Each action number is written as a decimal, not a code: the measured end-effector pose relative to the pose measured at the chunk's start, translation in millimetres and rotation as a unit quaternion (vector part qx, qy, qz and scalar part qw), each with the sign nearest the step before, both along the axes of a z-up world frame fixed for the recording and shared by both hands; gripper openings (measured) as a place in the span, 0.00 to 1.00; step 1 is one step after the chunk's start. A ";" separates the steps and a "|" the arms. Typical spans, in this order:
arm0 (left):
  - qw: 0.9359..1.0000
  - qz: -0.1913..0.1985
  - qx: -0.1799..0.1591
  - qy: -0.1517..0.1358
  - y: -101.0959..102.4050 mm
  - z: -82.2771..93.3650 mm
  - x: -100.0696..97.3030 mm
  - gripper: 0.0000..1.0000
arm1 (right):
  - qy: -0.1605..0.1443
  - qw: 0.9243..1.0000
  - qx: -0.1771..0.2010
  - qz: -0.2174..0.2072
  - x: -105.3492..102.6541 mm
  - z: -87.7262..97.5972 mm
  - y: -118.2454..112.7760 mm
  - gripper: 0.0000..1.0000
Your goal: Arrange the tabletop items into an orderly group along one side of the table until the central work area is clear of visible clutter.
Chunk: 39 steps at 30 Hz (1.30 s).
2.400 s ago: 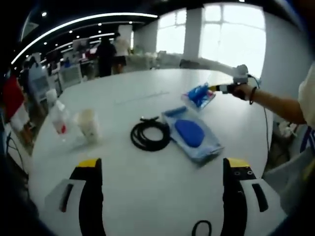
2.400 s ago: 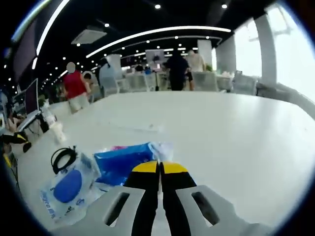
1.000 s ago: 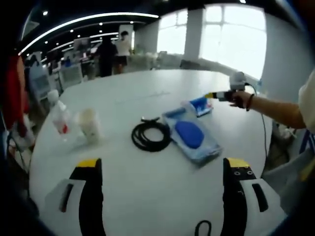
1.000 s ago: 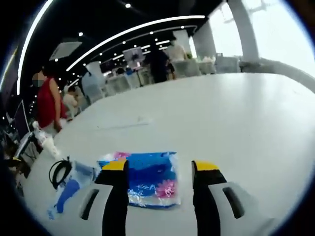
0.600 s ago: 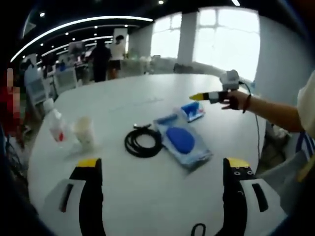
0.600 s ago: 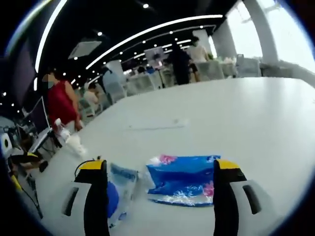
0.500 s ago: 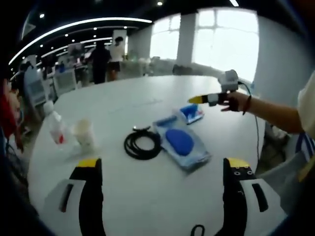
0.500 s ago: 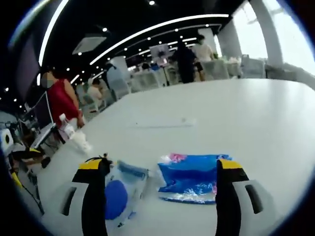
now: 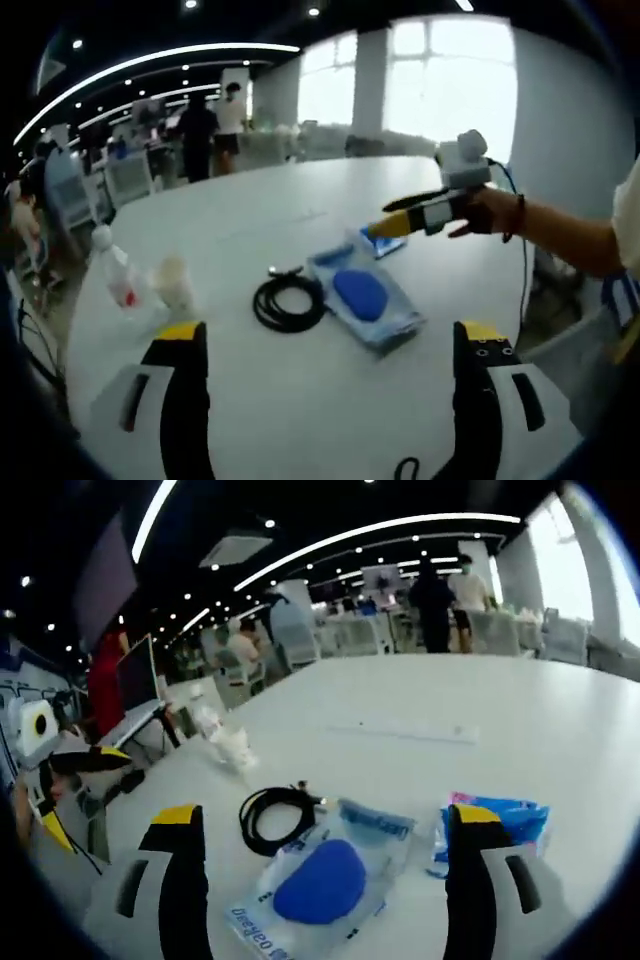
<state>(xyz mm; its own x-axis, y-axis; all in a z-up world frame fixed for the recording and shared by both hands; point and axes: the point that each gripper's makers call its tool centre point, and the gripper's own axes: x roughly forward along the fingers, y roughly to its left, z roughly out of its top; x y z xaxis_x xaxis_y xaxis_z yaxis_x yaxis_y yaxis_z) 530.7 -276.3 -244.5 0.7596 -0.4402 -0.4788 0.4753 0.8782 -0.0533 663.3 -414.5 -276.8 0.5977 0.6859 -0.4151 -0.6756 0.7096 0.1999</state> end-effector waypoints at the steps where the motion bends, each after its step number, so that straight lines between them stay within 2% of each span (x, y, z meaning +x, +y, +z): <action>1: 1.000 0.001 -0.002 -0.001 0.9 1.5 -0.1 1.00 | 0.004 1.000 0.005 0.006 -4.5 0.7 5.5 0.99; 6: 1.000 0.000 0.004 0.001 3.8 3.0 -1.7 1.00 | 0.003 1.000 0.001 0.030 -21.7 2.0 25.6 0.99; 12: 1.000 -0.006 0.002 0.007 4.2 4.9 -9.2 1.00 | 0.003 0.999 -0.004 0.051 -38.6 0.9 38.8 0.99; 19: 1.000 -0.010 0.010 -0.005 9.8 9.2 -21.0 1.00 | -0.004 0.998 -0.004 0.062 -60.9 6.4 48.0 0.99; 27: 1.000 -0.013 0.019 -0.004 16.8 3.8 -39.3 1.00 | -0.025 0.996 -0.044 0.079 -91.2 9.5 51.1 0.99; 34: 1.000 -0.008 0.020 -0.008 26.9 -4.6 -51.5 1.00 | -0.014 0.996 -0.039 0.081 -112.5 10.2 60.0 0.99; 39: 1.000 -0.003 0.024 -0.005 31.9 -14.7 -55.3 1.00 | -0.009 0.996 -0.032 0.078 -120.1 9.8 65.9 0.99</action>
<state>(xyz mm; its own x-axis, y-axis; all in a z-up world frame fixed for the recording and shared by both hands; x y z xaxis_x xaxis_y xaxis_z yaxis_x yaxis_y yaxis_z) 475.5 -244.4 -259.2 0.7618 -0.4210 -0.4923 0.4805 0.8770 -0.0065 543.3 -348.6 -267.0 0.4942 0.7435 -0.4505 -0.7818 0.6067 0.1438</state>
